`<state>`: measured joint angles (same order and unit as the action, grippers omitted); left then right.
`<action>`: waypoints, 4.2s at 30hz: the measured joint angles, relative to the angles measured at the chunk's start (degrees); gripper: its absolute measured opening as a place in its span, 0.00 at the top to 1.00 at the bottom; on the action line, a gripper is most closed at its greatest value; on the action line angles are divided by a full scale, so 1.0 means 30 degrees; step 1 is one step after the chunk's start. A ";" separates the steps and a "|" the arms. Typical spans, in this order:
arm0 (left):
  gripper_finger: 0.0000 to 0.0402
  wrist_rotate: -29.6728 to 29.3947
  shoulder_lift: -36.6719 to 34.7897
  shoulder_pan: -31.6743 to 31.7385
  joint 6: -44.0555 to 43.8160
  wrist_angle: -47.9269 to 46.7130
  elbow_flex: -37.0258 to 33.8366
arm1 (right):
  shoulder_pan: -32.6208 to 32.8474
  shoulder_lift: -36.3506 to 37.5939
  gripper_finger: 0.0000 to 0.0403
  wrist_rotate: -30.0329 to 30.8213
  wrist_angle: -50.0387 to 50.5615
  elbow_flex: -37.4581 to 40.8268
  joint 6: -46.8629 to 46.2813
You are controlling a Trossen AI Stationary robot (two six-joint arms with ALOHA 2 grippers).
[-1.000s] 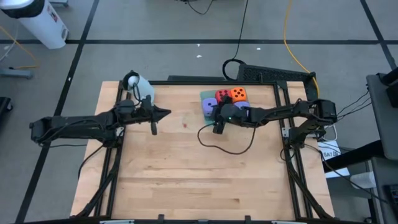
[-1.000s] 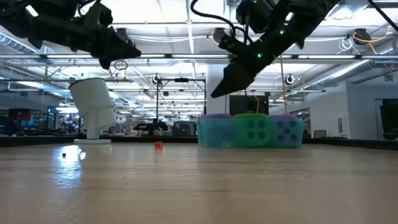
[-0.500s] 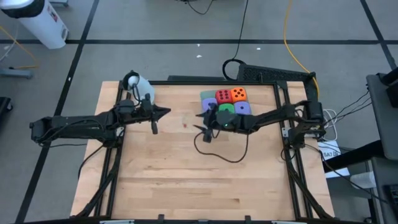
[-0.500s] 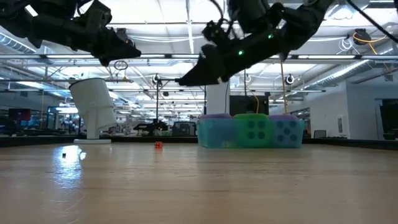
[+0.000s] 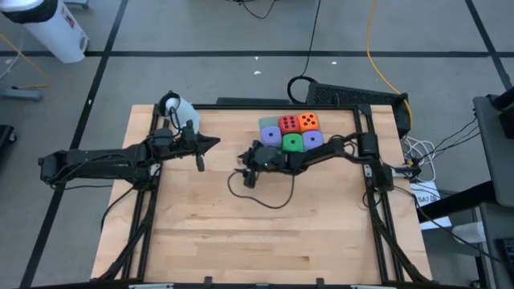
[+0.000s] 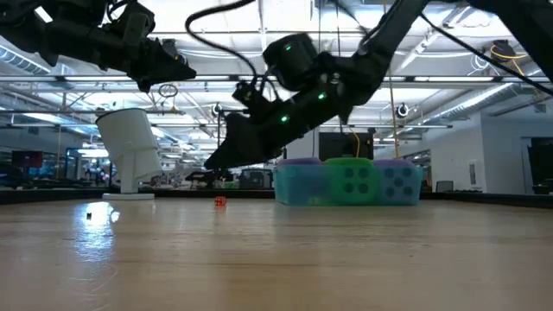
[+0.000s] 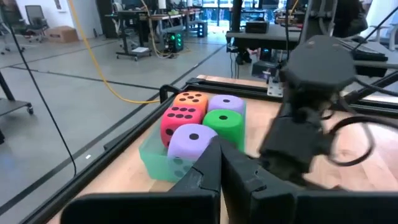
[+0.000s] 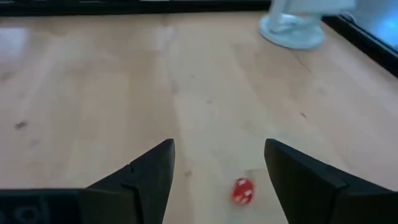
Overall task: Pick & Place Dice
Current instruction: Put the small red dice into the bin
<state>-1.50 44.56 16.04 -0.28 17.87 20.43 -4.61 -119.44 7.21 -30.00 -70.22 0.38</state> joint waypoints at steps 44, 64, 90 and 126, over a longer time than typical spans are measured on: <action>0.99 0.0483 0.0029 -0.0010 0.2012 -0.4715 -0.0029 | -0.0926 0.3862 0.59 -0.2847 0.2746 -0.0775 0.2625; 0.85 0.1736 0.9365 -0.0316 0.1583 0.0745 -0.0022 | 0.0656 2.1569 0.99 0.3611 0.0393 1.3648 -0.1396; 0.18 0.3011 1.8647 0.0871 0.1022 0.0578 0.4522 | 0.0534 2.4436 1.00 0.2037 -0.3925 1.7824 -0.1332; 0.81 0.2122 1.7384 -0.0198 0.1377 -0.2594 0.4495 | 0.0534 2.4429 1.00 0.2022 -0.3317 1.7802 -0.1223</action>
<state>4.86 96.71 15.45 3.85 10.09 33.91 -3.01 -46.15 13.28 -39.95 -16.82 -3.29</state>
